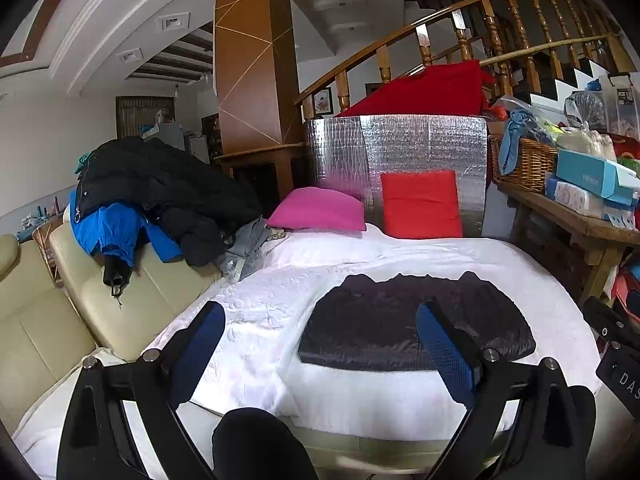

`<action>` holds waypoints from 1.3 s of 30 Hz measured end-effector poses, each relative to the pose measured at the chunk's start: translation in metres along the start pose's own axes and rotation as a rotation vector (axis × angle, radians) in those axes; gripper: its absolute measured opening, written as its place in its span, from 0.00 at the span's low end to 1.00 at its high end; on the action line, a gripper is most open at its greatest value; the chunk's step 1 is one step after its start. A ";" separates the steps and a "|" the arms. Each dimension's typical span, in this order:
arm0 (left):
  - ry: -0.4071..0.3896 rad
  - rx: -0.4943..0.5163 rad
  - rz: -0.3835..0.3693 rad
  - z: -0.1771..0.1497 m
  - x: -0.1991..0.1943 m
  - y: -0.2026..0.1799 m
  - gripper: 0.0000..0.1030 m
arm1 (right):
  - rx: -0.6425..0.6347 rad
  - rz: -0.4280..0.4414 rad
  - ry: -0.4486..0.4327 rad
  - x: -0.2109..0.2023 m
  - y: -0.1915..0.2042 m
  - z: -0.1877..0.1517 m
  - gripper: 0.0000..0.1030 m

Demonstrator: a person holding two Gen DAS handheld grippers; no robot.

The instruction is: Fold large clothes

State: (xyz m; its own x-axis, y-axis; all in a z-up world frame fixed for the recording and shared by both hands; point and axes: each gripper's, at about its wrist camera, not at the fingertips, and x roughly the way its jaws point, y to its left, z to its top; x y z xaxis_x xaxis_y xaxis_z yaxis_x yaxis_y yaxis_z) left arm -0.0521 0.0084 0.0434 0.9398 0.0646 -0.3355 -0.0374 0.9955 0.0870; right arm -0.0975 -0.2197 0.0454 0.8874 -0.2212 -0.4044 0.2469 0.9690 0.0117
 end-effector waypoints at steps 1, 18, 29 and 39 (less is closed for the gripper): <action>0.001 0.000 0.000 0.000 0.000 0.000 0.94 | 0.000 0.002 0.001 0.001 -0.001 0.000 0.74; 0.007 -0.002 -0.002 0.000 0.003 0.002 0.94 | 0.002 0.005 0.006 0.005 -0.003 0.000 0.74; 0.007 0.003 -0.003 0.001 0.004 0.000 0.94 | 0.005 0.006 0.010 0.009 -0.007 0.001 0.74; 0.010 0.006 -0.006 0.001 0.004 -0.001 0.94 | 0.004 0.009 0.012 0.011 -0.010 0.002 0.74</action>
State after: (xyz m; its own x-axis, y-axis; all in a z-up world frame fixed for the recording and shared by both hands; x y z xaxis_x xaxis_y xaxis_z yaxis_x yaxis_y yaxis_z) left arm -0.0478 0.0079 0.0425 0.9365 0.0599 -0.3454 -0.0301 0.9954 0.0910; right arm -0.0892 -0.2318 0.0425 0.8848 -0.2115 -0.4152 0.2410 0.9703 0.0191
